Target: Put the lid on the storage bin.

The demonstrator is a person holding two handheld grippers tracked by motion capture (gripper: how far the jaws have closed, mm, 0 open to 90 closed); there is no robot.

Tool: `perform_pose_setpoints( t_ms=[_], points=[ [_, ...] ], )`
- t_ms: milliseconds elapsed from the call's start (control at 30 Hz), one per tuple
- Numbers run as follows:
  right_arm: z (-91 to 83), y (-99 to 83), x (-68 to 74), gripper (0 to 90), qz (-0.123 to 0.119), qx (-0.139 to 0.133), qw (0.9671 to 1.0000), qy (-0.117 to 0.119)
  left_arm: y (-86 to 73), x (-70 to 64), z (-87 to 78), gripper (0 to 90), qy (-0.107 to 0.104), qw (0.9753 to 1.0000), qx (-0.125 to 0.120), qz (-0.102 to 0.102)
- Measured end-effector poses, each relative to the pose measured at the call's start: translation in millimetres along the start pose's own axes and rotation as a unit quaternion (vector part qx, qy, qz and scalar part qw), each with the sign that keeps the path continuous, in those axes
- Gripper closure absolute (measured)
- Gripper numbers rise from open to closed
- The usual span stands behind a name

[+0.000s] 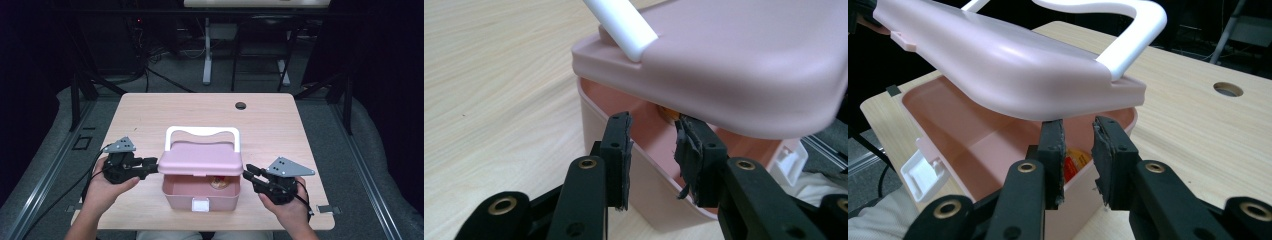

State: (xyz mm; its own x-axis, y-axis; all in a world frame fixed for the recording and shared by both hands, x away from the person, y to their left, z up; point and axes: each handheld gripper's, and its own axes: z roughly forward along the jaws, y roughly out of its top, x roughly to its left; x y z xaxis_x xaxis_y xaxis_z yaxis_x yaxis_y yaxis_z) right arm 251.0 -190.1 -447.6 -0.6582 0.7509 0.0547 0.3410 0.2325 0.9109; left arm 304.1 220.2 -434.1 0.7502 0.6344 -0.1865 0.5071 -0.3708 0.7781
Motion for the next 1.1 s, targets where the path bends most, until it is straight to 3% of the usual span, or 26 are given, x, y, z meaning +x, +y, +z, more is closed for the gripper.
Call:
perform_pose_setpoints(
  t_ms=[100,233,333,733,900,1100],
  points=[
    [-3.7,-4.6,-1.7,72.9,-0.003,-0.005,1.0000,-0.006,-3.7,-3.6,-3.5,66.5,-0.002,1.0000,0.001,0.002],
    [-11.7,-10.1,-7.5,71.5,0.010,-0.007,0.9999,-0.010,-10.0,-3.8,-6.2,66.4,0.005,0.9999,0.008,0.003],
    [-13.4,-15.6,-13.4,70.0,0.022,-0.012,0.9995,-0.019,-11.9,-0.1,-7.0,65.7,0.006,1.0000,0.002,-0.006],
    [6.3,-42.8,-32.3,66.6,0.031,0.029,0.9965,-0.073,-23.2,16.7,7.1,63.4,0.027,0.9995,0.008,-0.012],
    [11.3,-52.6,-40.8,64.6,0.044,0.035,0.9948,-0.084,-30.1,25.7,13.0,58.2,0.054,0.9985,0.001,-0.008],
    [18.6,-63.2,-50.3,59.5,0.053,0.044,0.9931,-0.094,-41.2,41.9,19.0,53.4,0.084,0.9962,-0.015,-0.020]
  ],
)
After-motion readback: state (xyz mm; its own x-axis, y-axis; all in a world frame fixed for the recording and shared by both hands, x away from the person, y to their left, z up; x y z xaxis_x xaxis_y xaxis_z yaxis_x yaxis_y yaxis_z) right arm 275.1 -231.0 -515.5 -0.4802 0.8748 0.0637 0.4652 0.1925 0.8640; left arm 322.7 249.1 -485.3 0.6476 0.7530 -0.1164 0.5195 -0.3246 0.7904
